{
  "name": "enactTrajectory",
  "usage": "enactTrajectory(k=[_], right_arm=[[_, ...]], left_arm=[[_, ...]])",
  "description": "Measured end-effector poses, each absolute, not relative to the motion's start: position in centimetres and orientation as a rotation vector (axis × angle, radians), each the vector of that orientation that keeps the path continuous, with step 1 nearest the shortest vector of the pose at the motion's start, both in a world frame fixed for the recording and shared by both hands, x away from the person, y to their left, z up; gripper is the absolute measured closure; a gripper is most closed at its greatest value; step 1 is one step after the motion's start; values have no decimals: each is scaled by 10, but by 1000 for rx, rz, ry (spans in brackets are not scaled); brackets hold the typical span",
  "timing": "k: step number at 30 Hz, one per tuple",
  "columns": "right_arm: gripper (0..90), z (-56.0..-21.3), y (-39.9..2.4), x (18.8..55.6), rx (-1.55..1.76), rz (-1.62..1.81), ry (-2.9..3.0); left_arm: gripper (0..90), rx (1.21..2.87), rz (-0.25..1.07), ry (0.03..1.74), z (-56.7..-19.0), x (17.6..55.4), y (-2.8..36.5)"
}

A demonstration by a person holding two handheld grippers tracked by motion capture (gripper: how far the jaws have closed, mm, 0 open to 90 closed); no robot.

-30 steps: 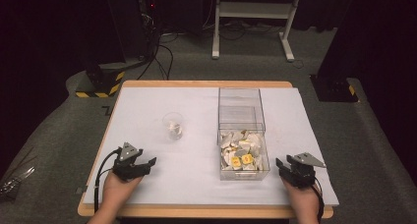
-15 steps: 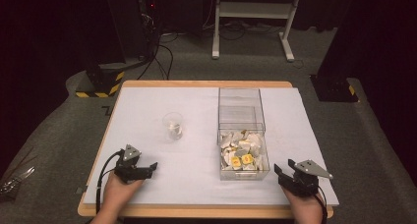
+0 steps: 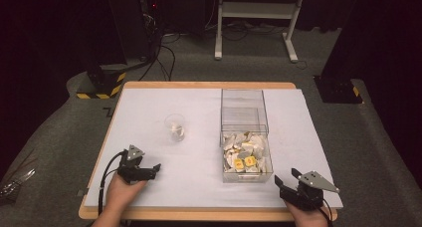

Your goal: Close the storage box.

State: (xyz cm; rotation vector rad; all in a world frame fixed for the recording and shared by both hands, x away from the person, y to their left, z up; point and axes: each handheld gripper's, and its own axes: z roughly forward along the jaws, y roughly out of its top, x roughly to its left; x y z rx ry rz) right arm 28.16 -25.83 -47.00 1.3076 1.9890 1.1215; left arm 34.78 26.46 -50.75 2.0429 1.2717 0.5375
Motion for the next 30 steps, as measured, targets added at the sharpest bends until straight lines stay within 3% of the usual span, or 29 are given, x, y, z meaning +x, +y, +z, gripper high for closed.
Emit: enactTrajectory(k=[13,30], right_arm=[[219,-473,-241,281,1286,1162,2030],[169,-474,-227,285,1248,1183,2033]], left_arm=[[120,2045,538,1270,-508,348,265],[129,2039,541,1265,-508,346,265]])
